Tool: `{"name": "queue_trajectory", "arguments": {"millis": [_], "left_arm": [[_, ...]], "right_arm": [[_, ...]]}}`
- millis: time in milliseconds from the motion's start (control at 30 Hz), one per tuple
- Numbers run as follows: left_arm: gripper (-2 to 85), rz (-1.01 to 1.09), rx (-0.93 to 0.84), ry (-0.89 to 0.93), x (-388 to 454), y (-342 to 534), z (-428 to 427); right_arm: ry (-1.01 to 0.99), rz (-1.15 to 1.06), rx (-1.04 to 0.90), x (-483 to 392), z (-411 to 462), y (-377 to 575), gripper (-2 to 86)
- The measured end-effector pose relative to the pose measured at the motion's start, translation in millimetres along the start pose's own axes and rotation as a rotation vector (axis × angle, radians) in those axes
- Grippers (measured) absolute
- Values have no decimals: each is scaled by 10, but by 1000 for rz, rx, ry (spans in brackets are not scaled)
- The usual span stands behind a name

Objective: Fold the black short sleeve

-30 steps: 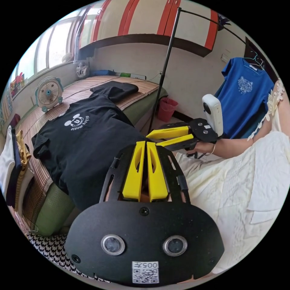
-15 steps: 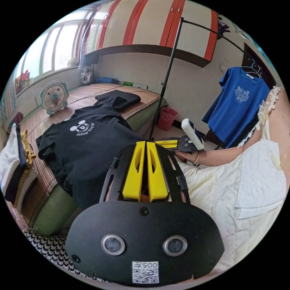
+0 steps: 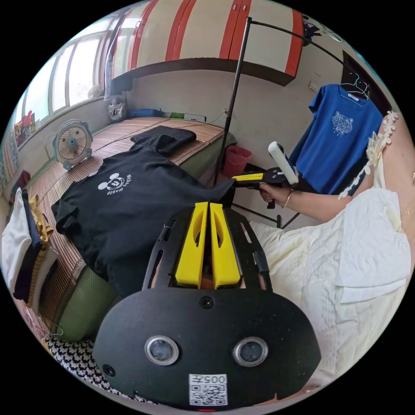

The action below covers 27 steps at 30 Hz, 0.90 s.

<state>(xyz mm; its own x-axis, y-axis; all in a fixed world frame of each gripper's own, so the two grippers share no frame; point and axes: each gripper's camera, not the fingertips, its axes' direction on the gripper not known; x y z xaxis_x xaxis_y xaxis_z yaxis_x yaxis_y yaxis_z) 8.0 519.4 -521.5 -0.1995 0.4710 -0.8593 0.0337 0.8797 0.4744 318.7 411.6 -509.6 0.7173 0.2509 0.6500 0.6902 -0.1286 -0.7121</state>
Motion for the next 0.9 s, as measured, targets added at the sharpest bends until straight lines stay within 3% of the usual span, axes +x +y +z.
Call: {"name": "queue_trajectory", "arguments": {"millis": [500,633,900], "left_arm": [[5,161,-212,20,198,-7,531],[8,109,-290,34,130,56,792],[11,-79,-238,14,-206,359,458]], "right_arm": [[117,-31,-13,-86,221,202,-16],[118,-53,-90,-157,487,190,-16],[86,-82,-194,-251,884,61,-16]]}}
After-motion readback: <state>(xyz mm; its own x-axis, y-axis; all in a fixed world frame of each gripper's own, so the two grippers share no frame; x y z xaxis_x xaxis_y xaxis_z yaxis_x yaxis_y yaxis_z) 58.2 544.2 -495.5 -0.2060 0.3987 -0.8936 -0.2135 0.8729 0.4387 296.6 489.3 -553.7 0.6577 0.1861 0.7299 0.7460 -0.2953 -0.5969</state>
